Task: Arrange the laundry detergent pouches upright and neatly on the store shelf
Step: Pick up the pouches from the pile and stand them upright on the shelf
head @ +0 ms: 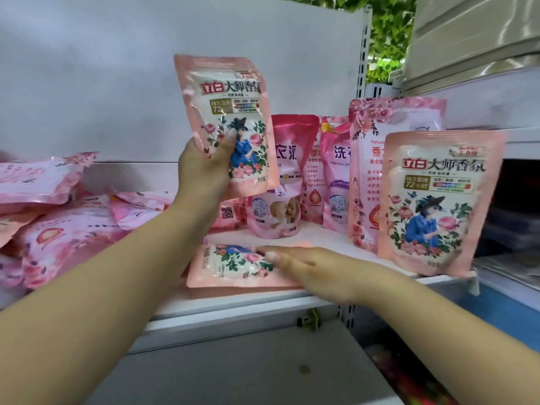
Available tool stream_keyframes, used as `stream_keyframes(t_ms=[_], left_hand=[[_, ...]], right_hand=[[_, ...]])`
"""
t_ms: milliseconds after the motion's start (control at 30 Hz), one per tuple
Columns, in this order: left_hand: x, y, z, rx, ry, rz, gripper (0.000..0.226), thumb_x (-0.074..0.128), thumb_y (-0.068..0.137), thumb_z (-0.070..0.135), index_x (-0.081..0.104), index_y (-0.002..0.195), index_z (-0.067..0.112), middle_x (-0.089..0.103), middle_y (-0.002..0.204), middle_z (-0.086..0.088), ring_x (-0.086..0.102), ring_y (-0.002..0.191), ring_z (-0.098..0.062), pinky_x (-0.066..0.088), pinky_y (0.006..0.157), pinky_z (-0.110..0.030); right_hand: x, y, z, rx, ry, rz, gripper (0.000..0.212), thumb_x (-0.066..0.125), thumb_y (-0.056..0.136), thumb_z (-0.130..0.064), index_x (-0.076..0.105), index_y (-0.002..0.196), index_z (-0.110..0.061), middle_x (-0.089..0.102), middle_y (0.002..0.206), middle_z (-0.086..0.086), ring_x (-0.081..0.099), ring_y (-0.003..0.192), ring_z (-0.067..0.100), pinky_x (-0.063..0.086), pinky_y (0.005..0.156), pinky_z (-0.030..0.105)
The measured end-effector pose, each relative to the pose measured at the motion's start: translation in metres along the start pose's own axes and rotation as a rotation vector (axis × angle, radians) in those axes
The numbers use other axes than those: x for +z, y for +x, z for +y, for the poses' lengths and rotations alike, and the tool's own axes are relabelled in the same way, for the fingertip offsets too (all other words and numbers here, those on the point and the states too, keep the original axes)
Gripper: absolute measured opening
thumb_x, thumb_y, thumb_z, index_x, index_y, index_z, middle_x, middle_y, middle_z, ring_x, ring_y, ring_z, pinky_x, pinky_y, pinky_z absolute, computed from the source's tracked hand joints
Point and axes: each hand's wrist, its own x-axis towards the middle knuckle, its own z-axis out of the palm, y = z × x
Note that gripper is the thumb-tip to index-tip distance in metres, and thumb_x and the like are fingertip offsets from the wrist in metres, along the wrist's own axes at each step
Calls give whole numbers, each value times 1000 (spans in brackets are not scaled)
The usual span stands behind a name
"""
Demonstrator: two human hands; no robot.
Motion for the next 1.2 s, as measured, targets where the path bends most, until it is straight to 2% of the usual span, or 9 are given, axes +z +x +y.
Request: stream_keyframes(t_ms=[200, 333, 433, 633, 700, 800, 1000, 1067, 1200], left_hand=[[1, -5, 0, -8, 14, -35, 8, 58, 90, 28, 57, 82, 26, 67, 86, 9, 67, 83, -10, 56, 78, -34], [1, -6, 0, -7, -18, -51, 9, 57, 91, 26, 58, 82, 27, 66, 83, 11, 67, 75, -3, 57, 73, -31], [1, -9, -1, -9, -20, -65, 9, 58, 91, 25, 57, 82, 27, 65, 80, 14, 65, 65, 6, 54, 63, -19], [3, -10, -1, -44, -40, -93, 6, 58, 91, 26, 57, 85, 26, 67, 81, 12, 67, 68, 3, 56, 64, -22], [3, -11, -3, -38, -41, -91, 6, 58, 91, 26, 57, 85, 26, 66, 81, 13, 66, 65, 5, 54, 60, -18], [3, -11, -2, -27, -45, -87, 6, 58, 91, 24, 55, 86, 26, 63, 80, 14, 63, 60, 9, 49, 54, -11], [3, -11, -4, -37, -5, -95, 5, 59, 90, 26, 56, 86, 26, 64, 82, 15, 62, 64, 9, 52, 61, -13], [3, -10, -5, -46, -2, -98, 8, 59, 90, 27, 56, 83, 28, 64, 81, 15, 62, 64, 8, 52, 60, -15], [3, -11, -4, -56, 2, -107, 5, 58, 91, 27, 55, 88, 25, 63, 80, 15, 62, 59, 8, 49, 52, -14]], right_hand=[[-27, 1, 6, 141, -232, 107, 53, 22, 96, -52, 41, 138, -26, 39, 146, -4, 34, 133, 15, 24, 109, 31], [3, -3, -16, 13, -223, 129, 53, 19, 96, -53, 23, 145, -33, 21, 154, -11, 17, 141, 11, 14, 115, 36], [6, -9, -10, -22, -141, 118, 46, 25, 98, -46, 39, 139, -32, 32, 149, -13, 24, 136, 3, 19, 109, 22], [-10, -6, 10, 67, 151, 279, 32, 51, 88, -47, 72, 64, -41, 60, 121, 19, 62, 100, 35, 44, 81, 33], [-3, -4, 10, 98, 62, 308, 34, 46, 90, -52, 72, 92, -30, 61, 122, 13, 57, 106, 35, 43, 85, 33], [5, -6, 11, 188, -286, 240, 59, 24, 92, -60, 37, 139, -27, 35, 148, -5, 32, 135, 17, 25, 109, 41], [-1, -20, 6, 179, -128, 227, 50, 29, 91, -57, 44, 134, -35, 40, 144, -14, 32, 134, 10, 20, 112, 34], [6, -22, 8, 267, -296, 454, 50, 32, 91, -57, 44, 133, -32, 39, 144, -13, 29, 136, 11, 6, 116, 45], [41, -31, 1, 358, -88, 870, 44, 41, 87, -57, 50, 122, -33, 46, 132, -13, 32, 128, 11, 12, 108, 34]])
